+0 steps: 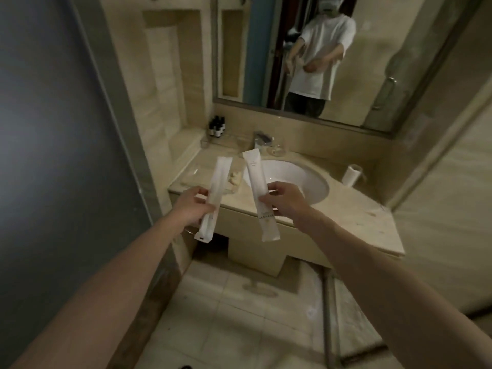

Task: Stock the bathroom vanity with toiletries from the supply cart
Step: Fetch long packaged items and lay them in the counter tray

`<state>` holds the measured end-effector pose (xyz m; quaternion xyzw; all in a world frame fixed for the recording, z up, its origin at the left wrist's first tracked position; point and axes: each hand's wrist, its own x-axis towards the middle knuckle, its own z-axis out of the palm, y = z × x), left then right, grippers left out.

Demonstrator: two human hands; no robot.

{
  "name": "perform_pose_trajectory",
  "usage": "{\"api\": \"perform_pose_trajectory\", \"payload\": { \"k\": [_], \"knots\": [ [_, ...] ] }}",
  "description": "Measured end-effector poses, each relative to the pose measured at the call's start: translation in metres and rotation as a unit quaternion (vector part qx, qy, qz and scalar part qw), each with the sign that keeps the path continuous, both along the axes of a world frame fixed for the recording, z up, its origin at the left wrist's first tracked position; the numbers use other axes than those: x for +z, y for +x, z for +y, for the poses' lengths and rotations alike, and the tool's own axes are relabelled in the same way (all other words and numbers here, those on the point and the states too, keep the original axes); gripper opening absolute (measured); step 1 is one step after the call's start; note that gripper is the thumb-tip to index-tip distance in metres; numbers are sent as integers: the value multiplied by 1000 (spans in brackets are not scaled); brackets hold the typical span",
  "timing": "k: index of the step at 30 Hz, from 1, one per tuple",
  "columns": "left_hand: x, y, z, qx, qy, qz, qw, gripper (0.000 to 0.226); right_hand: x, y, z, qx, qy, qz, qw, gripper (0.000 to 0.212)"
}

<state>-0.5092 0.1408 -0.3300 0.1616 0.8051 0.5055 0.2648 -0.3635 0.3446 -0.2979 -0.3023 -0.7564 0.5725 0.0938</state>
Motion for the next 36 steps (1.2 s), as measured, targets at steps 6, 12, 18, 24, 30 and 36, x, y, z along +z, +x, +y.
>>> {"api": "perform_pose_trajectory", "payload": {
  "k": [6, 12, 18, 24, 30, 36],
  "knots": [
    [-12, -98, -19, -16, -42, 11, 999, 38, -10, -103, -11, -5, -7, -25, 1000, 22],
    [-27, -164, -10, -49, -88, 40, 994, 29, -34, -167, 6, -11, -25, -50, 998, 27],
    [-52, -209, 33, -82, -122, 2, 989, 36, -69, -217, 59, -10, -31, -69, 997, 28],
    [-71, -260, 90, -96, -140, -64, 983, 33, -99, -277, 130, -1, -37, -77, 996, 28],
    [-79, -315, 139, -120, -205, -47, 970, 33, -99, -335, 197, 48, -16, -95, 994, 27],
    [-94, -362, 173, -184, -245, -8, 952, 37, -115, -364, 228, 62, -5, -143, 988, 26]
  ]
}}
